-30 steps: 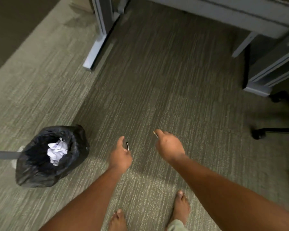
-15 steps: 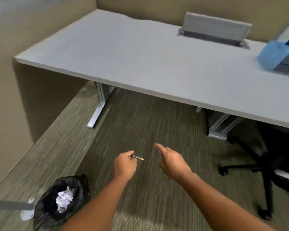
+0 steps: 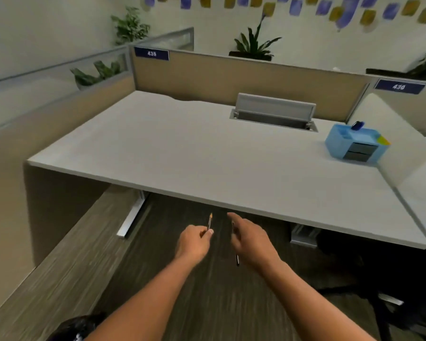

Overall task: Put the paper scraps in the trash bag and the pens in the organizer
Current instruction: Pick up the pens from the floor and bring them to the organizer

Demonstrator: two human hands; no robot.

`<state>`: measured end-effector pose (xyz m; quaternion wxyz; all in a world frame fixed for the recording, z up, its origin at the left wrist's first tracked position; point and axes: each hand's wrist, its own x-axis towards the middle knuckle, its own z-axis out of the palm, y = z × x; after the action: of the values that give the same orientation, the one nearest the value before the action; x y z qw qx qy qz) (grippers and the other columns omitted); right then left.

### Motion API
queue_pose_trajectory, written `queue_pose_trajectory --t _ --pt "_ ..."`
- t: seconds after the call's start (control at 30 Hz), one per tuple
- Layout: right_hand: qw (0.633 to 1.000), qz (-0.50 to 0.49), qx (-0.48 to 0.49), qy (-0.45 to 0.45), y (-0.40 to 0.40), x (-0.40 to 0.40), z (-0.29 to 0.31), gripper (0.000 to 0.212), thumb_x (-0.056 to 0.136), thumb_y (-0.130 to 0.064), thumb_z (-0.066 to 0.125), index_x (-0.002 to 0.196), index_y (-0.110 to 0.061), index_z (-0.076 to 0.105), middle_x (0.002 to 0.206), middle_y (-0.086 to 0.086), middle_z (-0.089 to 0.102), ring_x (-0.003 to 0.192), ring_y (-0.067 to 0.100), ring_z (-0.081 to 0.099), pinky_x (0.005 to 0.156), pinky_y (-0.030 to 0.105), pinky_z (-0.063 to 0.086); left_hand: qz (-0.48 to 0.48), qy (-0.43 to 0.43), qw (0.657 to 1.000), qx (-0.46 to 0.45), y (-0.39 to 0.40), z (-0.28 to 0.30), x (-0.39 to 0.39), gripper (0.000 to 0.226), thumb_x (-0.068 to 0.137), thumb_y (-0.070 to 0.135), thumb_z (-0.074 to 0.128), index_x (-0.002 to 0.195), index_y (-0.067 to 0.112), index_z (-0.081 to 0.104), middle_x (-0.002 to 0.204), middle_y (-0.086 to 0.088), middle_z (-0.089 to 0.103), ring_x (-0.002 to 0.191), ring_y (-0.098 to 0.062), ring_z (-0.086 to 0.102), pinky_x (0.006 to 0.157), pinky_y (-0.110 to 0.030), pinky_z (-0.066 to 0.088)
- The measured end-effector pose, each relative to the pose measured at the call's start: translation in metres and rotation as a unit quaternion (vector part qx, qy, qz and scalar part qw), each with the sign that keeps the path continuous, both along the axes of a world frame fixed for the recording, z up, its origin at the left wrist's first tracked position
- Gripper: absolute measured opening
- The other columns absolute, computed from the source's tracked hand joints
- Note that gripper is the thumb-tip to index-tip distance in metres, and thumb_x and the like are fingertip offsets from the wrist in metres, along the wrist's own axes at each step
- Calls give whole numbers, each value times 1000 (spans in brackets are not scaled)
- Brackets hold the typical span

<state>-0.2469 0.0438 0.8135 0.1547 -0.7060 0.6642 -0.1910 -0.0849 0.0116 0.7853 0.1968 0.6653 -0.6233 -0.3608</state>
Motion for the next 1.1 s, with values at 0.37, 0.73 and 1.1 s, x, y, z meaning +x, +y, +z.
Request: queue_pose_trajectory --t 0.37,0.73,1.1 --pt "996 -13 -2 -85 -29 -95 71 62 89 -23 65 146 -28 39 120 6 68 101 21 67 92 32 53 -124 131 982 57 -21 81 -108 26 103 26 40 110 17 63 96 0 70 90 -15 67 91 -36 55" --pt "987 -57 -41 -147 -53 -159 82 54 90 -30 64 142 -27 48 118 3 70 101 19 67 93 31 51 -157 162 974 26 -37 108 -174 29 105 32 33 112 22 59 97 -5 71 92 -18 68 87 -36 55" --pt "972 -125 -80 -181 -106 -210 92 24 94 -23 62 116 -17 68 99 3 75 81 10 69 80 22 55 -250 147 957 -6 -114 105 -214 31 104 36 32 116 24 58 77 -1 50 66 -11 45 58 -24 45"
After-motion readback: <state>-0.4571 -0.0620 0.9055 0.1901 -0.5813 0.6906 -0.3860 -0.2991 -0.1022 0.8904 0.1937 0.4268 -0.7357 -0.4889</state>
